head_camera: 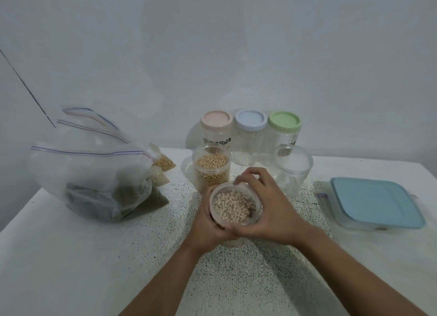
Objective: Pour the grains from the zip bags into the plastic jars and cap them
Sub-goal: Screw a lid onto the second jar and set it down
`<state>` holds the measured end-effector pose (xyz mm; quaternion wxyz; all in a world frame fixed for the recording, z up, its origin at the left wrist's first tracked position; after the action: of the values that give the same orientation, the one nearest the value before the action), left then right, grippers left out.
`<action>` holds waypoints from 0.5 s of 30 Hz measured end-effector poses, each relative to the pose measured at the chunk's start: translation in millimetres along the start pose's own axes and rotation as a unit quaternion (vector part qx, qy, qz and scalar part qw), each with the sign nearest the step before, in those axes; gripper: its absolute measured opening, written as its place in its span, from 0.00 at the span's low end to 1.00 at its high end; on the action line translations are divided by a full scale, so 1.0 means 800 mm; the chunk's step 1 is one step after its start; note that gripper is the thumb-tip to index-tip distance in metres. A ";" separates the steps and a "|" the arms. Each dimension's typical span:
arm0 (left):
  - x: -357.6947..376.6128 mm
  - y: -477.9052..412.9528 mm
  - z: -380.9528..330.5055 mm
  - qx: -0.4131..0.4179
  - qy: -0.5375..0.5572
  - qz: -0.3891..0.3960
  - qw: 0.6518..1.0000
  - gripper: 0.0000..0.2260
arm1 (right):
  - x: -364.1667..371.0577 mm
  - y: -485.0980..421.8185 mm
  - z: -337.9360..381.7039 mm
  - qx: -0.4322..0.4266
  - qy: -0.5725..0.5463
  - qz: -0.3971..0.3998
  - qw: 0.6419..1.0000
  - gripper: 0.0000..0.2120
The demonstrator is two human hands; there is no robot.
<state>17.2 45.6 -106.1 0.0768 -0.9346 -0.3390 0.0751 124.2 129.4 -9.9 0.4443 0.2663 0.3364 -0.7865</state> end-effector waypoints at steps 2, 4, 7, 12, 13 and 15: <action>0.001 -0.001 0.000 -0.007 0.005 0.005 1.000 0.41 | 0.007 -0.016 0.005 -0.009 0.087 0.077 0.993 0.45; 0.001 0.000 0.002 -0.013 0.010 0.011 1.000 0.42 | 0.016 -0.028 0.011 -0.020 0.158 0.154 0.975 0.49; 0.002 0.001 0.007 -0.019 0.005 0.019 1.000 0.44 | 0.026 -0.039 0.018 -0.024 0.195 0.228 0.954 0.48; 0.002 0.002 0.013 -0.027 -0.003 0.021 0.999 0.48 | 0.041 -0.050 0.036 -0.060 0.210 0.266 0.939 0.45; 0.002 0.002 0.011 -0.025 -0.005 0.021 0.999 0.48 | 0.042 -0.052 0.037 -0.057 0.210 0.274 0.937 0.45; 0.004 0.003 0.008 -0.021 -0.007 0.024 0.999 0.47 | 0.040 -0.058 0.038 -0.050 0.226 0.271 0.934 0.43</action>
<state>19.5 46.6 -113.2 0.0535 -0.9433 -0.3186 0.0762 65.3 106.8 -0.1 0.5655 0.4958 0.3820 -0.5370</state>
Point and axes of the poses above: each hand's wrist, its own y-axis away from the middle knuckle, its own x-axis out of the palm, z = x × y, the point moved 10 cm from there along -y, towards the middle knuckle, and after that the axes turned 3 degrees about -z, right-handed, at the moved point
